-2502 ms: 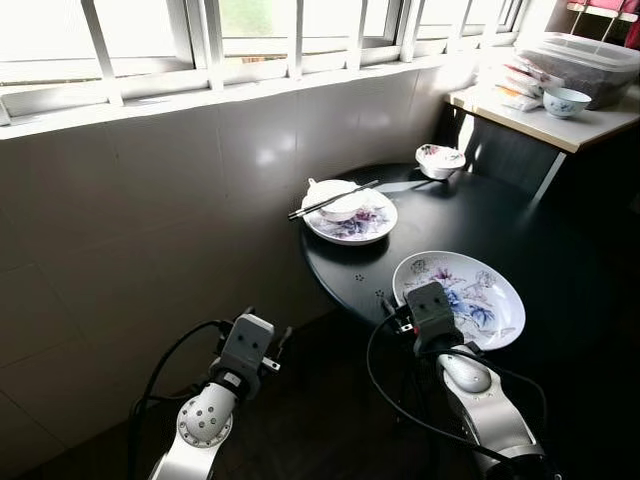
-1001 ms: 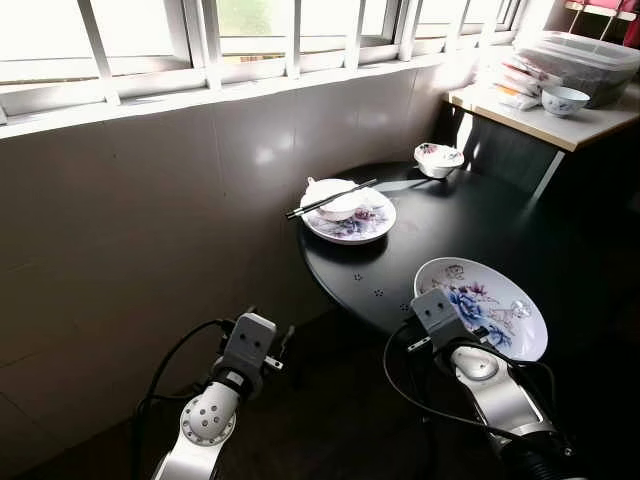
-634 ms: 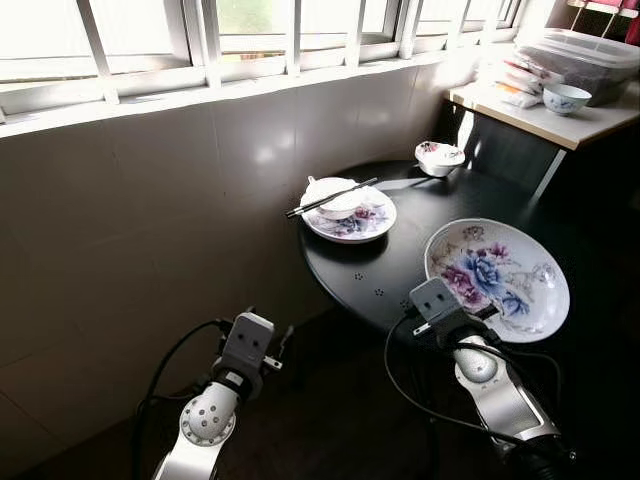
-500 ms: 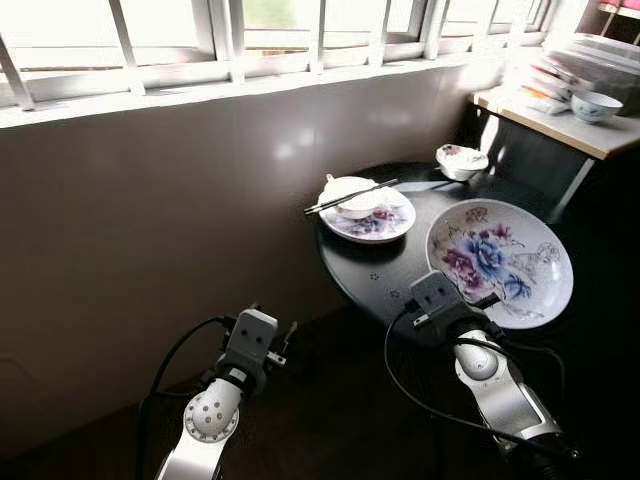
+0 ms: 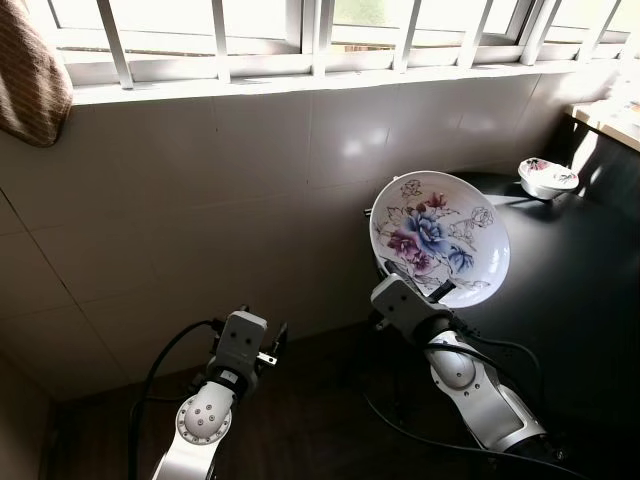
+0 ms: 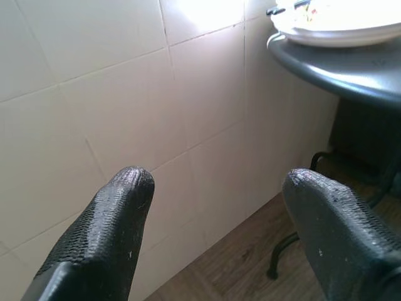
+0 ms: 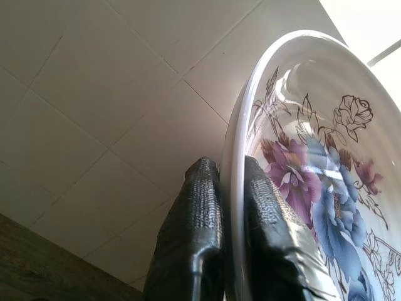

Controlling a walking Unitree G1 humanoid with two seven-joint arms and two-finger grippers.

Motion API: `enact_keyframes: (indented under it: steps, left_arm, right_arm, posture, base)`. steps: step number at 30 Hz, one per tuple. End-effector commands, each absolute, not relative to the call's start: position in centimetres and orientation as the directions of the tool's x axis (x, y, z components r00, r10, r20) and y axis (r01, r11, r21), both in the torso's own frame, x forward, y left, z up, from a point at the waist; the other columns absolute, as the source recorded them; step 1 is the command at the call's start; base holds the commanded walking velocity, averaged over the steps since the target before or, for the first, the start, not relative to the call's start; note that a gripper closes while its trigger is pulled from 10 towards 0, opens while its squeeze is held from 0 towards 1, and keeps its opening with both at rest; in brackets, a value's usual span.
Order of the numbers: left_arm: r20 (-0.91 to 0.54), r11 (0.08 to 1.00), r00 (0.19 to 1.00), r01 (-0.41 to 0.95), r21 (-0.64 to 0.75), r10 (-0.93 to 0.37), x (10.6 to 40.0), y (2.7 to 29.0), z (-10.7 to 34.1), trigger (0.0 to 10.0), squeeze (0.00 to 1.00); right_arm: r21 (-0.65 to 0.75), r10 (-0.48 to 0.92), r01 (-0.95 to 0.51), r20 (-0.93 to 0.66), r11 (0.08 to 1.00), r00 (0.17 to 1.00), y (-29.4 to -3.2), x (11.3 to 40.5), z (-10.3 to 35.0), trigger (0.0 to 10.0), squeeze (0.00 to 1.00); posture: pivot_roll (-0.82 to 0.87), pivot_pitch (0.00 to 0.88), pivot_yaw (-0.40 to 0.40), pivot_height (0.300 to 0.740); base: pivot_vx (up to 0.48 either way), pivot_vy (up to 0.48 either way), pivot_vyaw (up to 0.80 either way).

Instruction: Kitchen organization

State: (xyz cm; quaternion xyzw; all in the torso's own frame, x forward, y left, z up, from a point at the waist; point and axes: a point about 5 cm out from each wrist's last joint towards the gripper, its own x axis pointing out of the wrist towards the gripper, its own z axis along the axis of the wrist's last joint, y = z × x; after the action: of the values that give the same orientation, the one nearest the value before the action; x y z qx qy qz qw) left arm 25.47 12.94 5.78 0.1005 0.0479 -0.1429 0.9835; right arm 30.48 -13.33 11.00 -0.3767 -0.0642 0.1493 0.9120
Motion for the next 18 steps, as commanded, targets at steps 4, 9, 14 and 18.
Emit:
enact_keyframes:
  steps: [4,9,14,18]
  left_arm:
    - [-0.127,0.936,0.954,0.292,0.197,-0.271,25.25,13.24,5.53,10.0,0.0]
    - [-0.109,0.937,0.957,0.287,0.2,-0.269,25.12,13.24,5.49,10.0,0.0]
    - [-0.108,0.937,0.957,0.286,0.201,-0.269,25.03,13.26,5.42,10.0,0.0]
    - [-0.105,0.936,0.957,0.287,0.203,-0.271,25.04,13.27,5.45,10.0,0.0]
  right_arm:
    - [-0.716,0.375,-0.245,0.025,0.654,0.927,-12.45,30.24,11.14,0.0,0.0]
    - [-0.711,0.382,-0.255,0.021,0.655,0.924,-12.38,30.09,10.87,0.0,0.0]
    - [-0.717,0.391,-0.259,0.021,0.647,0.92,-12.34,30.02,10.76,0.0,0.0]
    - [-0.719,0.4,-0.259,0.029,0.645,0.916,-12.28,30.05,10.85,0.0,0.0]
  posture:
    - [0.03,0.0,-0.072,0.74]
    - [0.03,0.0,-0.072,0.74]
    - [0.03,0.0,-0.071,0.74]
    - [0.03,0.0,-0.072,0.74]
  base:
    - [0.0,0.434,0.8]
    - [-0.053,0.162,0.8]
    - [0.0,0.0,0.8]
    - [0.0,0.0,0.8]
